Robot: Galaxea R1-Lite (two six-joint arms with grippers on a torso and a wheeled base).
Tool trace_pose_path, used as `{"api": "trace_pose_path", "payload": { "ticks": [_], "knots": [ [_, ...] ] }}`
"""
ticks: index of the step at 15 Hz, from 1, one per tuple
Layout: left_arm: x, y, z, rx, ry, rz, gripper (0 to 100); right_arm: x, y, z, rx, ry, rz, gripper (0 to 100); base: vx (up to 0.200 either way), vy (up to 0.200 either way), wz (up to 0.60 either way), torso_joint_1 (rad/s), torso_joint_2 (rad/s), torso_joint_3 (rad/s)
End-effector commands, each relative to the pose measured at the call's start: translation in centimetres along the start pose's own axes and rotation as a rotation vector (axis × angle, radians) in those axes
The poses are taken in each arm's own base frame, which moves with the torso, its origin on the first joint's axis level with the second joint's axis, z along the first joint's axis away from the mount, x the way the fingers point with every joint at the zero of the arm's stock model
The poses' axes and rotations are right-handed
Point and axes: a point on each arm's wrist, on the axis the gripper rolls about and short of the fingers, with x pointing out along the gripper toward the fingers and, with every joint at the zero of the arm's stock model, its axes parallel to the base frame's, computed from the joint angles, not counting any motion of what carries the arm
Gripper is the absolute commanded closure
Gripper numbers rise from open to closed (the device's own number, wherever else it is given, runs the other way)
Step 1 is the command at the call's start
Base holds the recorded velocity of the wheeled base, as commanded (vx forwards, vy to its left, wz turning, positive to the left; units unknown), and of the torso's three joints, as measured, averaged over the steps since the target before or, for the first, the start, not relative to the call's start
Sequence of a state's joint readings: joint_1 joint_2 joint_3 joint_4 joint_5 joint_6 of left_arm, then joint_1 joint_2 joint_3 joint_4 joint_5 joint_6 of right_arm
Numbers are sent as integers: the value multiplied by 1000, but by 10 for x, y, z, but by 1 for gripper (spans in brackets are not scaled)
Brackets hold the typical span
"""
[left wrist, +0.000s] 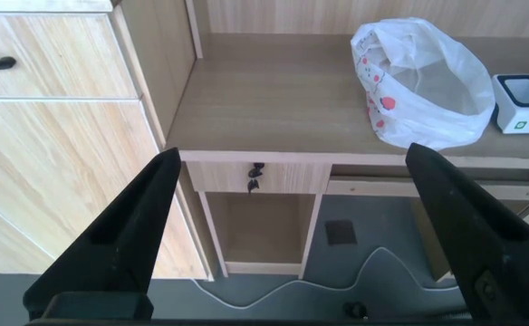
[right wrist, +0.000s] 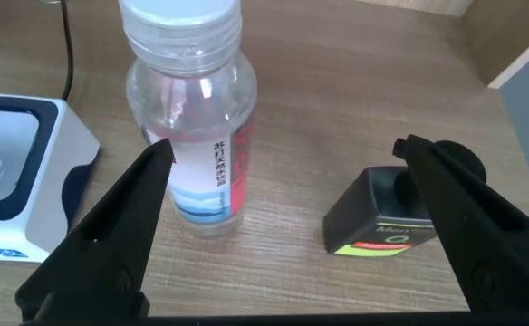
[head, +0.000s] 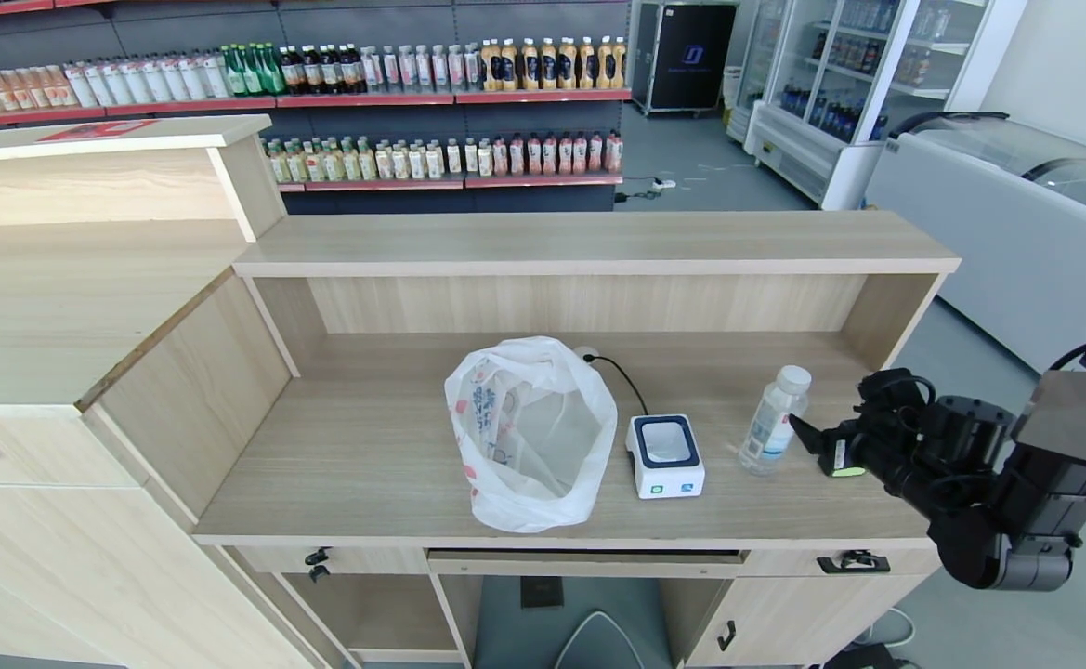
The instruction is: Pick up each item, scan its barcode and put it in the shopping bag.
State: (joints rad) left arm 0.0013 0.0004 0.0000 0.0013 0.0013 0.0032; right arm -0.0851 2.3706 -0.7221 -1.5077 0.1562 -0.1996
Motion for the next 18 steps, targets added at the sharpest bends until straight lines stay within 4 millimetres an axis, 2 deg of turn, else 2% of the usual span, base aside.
{"api": "trace_pose_path", "payload": {
  "ticks": [1, 5, 11, 18],
  "knots": [
    [0, 0, 0, 0, 0, 1, 0, 11, 9, -4, -5, -13, 22, 0, 0, 0, 0, 0, 0, 0],
    [0, 0, 0, 0, 0, 1, 0, 20, 20, -5, -7, -5, 49, 0, 0, 0, 0, 0, 0, 0],
    [0, 0, 0, 0, 0, 1, 0, 29, 29, -17, -2, 2, 71, 0, 0, 0, 0, 0, 0, 0],
    [0, 0, 0, 0, 0, 1, 0, 49, 35, -12, -1, -46, 80, 0, 0, 0, 0, 0, 0, 0]
  ]
}}
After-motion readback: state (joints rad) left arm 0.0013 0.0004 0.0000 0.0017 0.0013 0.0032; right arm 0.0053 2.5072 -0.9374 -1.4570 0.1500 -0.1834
